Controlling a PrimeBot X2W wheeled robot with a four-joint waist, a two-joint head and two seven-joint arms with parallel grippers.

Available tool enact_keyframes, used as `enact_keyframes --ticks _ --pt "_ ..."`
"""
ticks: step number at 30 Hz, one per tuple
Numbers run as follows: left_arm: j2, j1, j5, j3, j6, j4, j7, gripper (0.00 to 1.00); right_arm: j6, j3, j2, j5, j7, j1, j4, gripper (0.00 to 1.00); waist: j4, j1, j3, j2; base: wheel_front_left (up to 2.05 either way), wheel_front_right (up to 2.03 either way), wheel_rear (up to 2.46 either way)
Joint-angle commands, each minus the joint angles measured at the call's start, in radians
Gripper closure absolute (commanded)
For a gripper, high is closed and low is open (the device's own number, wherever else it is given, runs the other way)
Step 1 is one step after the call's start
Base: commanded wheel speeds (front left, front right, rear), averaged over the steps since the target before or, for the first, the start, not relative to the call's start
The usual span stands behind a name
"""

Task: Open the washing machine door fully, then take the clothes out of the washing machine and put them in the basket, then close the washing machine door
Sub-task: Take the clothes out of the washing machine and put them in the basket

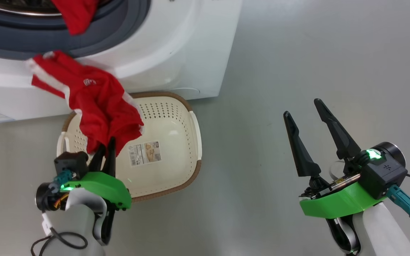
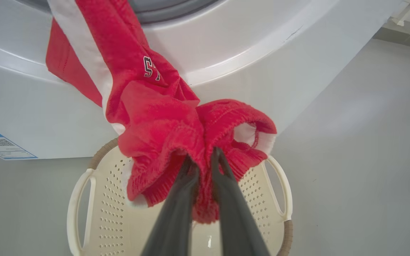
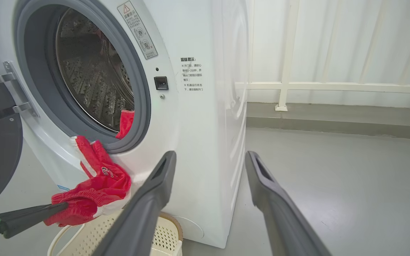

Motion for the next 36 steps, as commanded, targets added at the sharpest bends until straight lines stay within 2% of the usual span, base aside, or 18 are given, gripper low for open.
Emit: enact_keyframes --ticks 1,10,14,20,24,26,27,28,29,30,36 --pt "0.015 -0.039 0.011 0.033 -0.006 0.038 -0.009 1.0 0.003 0.027 0.002 0.011 -0.006 -0.016 -0.027 0.0 -0.015 0.0 0.038 0.0 0.0 0.0 0.0" --pt "0.008 -0.172 -0.071 0.089 -0.028 0.304 -0.008 1.0 0.003 0.038 0.002 0.018 -0.006 -0.044 -0.026 0.0 -0.042 0.0 0.11 0.0 0.0 0.0 0.0" --pt "0.009 -0.236 -0.083 0.089 -0.027 0.417 0.029 1.0 0.003 0.045 0.002 0.022 -0.006 -0.057 -0.026 0.0 -0.057 0.0 0.142 0.0 0.0 0.0 0.0" --pt "0.025 -0.286 -0.097 0.094 -0.008 0.49 0.068 1.0 0.003 0.055 0.002 0.034 -0.006 -0.073 -0.025 0.0 -0.086 0.0 0.173 0.0 0.0 0.0 0.0" --pt "0.033 -0.294 -0.11 0.098 -0.01 0.506 0.097 1.0 0.003 0.057 0.002 0.044 -0.006 -0.078 -0.025 0.0 -0.1 0.0 0.184 0.0 0.0 0.0 0.0" --pt "0.04 -0.297 -0.109 0.095 -0.002 0.511 0.108 0.66 0.003 0.058 0.002 0.05 -0.006 -0.079 -0.023 0.0 -0.105 0.0 0.188 0.0 0.0 0.0 0.0" --pt "0.043 -0.297 -0.109 0.093 0.0 0.513 0.112 0.56 0.003 0.059 0.002 0.053 -0.006 -0.08 -0.022 0.0 -0.107 0.0 0.189 0.0 0.0 0.0 0.0" --pt "0.045 -0.298 -0.109 0.092 0.001 0.514 0.114 0.4 0.003 0.06 0.002 0.054 -0.006 -0.081 -0.022 0.0 -0.108 0.0 0.19 0.0 0.0 0.0 0.0" --pt "0.048 -0.299 -0.107 0.088 0.004 0.515 0.113 0.12 0.003 0.06 0.002 0.056 -0.006 -0.082 -0.021 0.0 -0.109 0.0 0.191 0.0 0.0 0.0 0.0" --pt "0.05 -0.299 -0.106 0.086 0.005 0.516 0.112 0.0 0.003 0.059 0.002 0.057 -0.006 -0.084 -0.021 0.0 -0.109 0.0 0.192 0.0 0.0 0.0 0.0" --pt "0.056 -0.306 -0.091 0.062 0.006 0.519 0.087 0.0 0.003 0.052 0.002 0.059 -0.006 -0.087 -0.017 0.0 -0.098 0.0 0.189 0.0 0.0 0.0 0.0"
